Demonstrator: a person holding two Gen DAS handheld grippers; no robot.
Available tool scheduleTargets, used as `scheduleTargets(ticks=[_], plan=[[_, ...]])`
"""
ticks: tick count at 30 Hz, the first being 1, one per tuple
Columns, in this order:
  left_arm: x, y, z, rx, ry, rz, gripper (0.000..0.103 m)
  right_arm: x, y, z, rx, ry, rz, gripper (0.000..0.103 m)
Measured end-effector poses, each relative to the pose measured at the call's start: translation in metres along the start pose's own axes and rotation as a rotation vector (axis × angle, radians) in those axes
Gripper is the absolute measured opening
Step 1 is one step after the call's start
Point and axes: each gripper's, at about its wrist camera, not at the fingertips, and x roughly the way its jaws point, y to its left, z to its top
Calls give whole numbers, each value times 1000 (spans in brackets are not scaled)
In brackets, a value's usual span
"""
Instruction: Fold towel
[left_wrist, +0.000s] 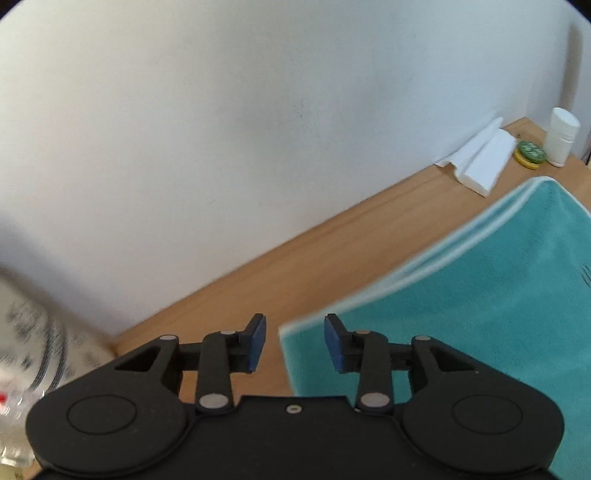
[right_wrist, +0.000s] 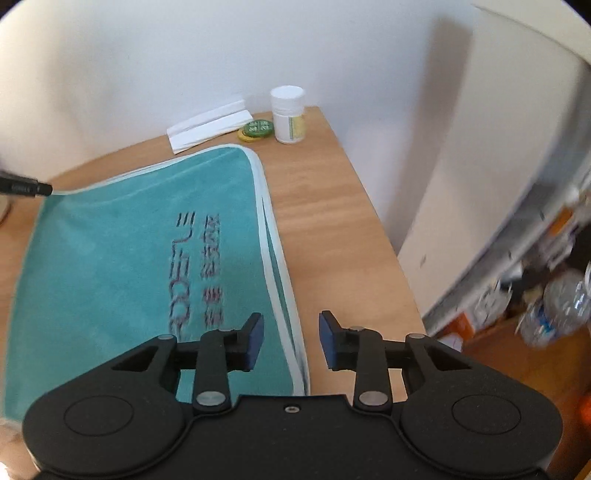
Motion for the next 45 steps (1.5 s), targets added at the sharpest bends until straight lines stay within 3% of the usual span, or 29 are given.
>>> scheduleTargets(ticks=[3, 5, 8, 11, 12, 13, 15, 16, 19, 23, 30, 31, 34, 36, 37, 38, 40, 42, 44, 45], plan=[[-29, -10, -25, -19, 16, -81, 44, 3, -5, -21, 26, 42, 10, 36], [-48, -22, -47, -50, 43, -181, 44, 8, -4, -27, 39, 46, 22, 36], [-62, -46, -73, -60, 72, -251, 44, 14, -1, -29, 36, 42, 53, 35], [-58, -68, -90, -40, 110, -218, 44, 18, 2, -31, 33, 45, 80, 34], [-58, -68, -95, -50, 126, -224, 44, 20, 1, -31, 39, 48, 88, 30], [-57, -70, -101, -66, 146, -238, 44, 22, 0, -30, 45, 50, 96, 20], [-58, -74, -106, -54, 155, -206, 44, 25, -2, -30, 56, 54, 111, 15], [-55, -75, -107, -53, 165, -202, 44, 25, -5, -30, 72, 51, 118, 7], [-52, -76, -109, -63, 183, -192, 44, 18, -13, -28, 120, 51, 137, 6], [-54, -78, -109, -39, 199, -169, 51, 4, -26, -25, 152, 51, 124, 6], [-54, -77, -109, -47, 219, -143, 59, 18, -25, -17, 118, 93, 86, 5], [-55, -77, -109, -43, 222, -141, 59, 19, -17, -16, 67, 84, 60, 6], [-65, -78, -112, -16, 203, -135, 59, 20, 4, -16, -81, 65, -2, 11], [-75, -78, -115, -4, 192, -160, 59, 5, 5, -16, -135, 41, -25, 21], [-80, -77, -117, -2, 191, -179, 59, -2, 7, -16, -159, 31, -47, 31], [-84, -78, -120, 2, 189, -192, 59, -12, 4, -15, -163, 20, -40, 31], [-92, -82, -126, 23, 183, -202, 59, -23, 4, -12, -146, 18, 25, 31], [-95, -86, -133, 20, 195, -219, 59, -25, 14, -11, -130, 23, 153, 31], [-92, -89, -137, 18, 208, -233, 59, -14, 36, -16, -153, 56, 260, 15], [-90, -93, -141, 21, 220, -228, 59, -7, 49, -19, -173, 70, 293, 15]])
